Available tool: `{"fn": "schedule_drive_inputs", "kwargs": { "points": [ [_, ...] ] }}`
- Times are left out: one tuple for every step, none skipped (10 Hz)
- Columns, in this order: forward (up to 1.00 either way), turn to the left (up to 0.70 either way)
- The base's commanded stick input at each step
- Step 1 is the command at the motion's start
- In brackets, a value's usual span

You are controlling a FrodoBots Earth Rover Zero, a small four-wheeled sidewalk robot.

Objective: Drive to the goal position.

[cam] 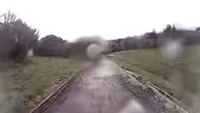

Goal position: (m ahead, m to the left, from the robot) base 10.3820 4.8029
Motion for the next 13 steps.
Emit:
{"fn": "schedule_drive_inputs", "kwargs": {
  "points": [
    [0.7, 0.0],
    [0.7, 0.0],
    [0.7, 0.0],
    [0.7, 0.0],
    [0.7, 0.0],
    [0.7, 0.0],
    [0.7, 0.0],
    [0.7, 0.0],
    [0.7, 0.0],
    [0.7, 0.0],
    [0.7, 0.0],
    [0.7, 0.0],
    [0.7, 0.0]
  ]
}}
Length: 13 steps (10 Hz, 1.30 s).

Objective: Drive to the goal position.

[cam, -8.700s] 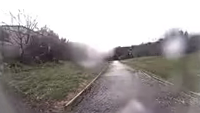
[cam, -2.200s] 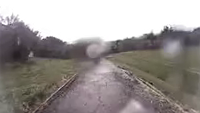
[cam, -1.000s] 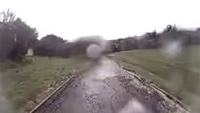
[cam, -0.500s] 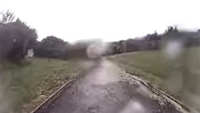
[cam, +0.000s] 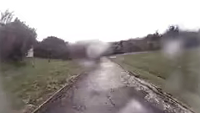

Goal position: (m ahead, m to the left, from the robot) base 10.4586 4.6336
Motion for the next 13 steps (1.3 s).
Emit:
{"fn": "schedule_drive_inputs", "kwargs": {
  "points": [
    [0.7, 0.0],
    [0.7, 0.0],
    [0.7, 0.0],
    [0.7, 0.0],
    [0.7, 0.0],
    [0.7, 0.0],
    [0.7, 0.0],
    [0.7, 0.0],
    [0.7, 0.0],
    [0.7, 0.0],
    [0.7, 0.0],
    [0.7, 0.0],
    [0.7, 0.0]
  ]
}}
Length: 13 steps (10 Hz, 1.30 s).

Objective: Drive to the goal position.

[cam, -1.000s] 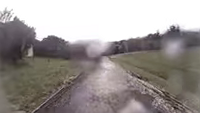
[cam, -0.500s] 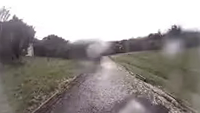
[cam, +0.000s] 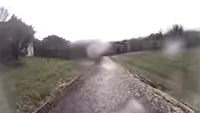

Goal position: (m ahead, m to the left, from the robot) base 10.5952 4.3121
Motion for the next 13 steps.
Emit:
{"fn": "schedule_drive_inputs", "kwargs": {
  "points": [
    [0.7, 0.0],
    [0.7, 0.0],
    [0.7, 0.0],
    [0.7, 0.0],
    [0.7, 0.0],
    [0.7, 0.0],
    [0.7, 0.0],
    [0.7, 0.0],
    [0.7, 0.0],
    [0.7, 0.0],
    [0.7, 0.0],
    [0.7, 0.0],
    [0.7, 0.0]
  ]
}}
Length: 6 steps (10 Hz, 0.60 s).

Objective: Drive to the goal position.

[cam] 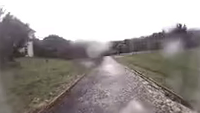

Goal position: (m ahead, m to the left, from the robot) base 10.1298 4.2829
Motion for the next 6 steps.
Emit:
{"fn": "schedule_drive_inputs", "kwargs": {
  "points": [
    [0.7, 0.0],
    [0.7, 0.0],
    [0.7, 0.0],
    [0.7, 0.0],
    [0.7, 0.0],
    [0.7, 0.0]
  ]
}}
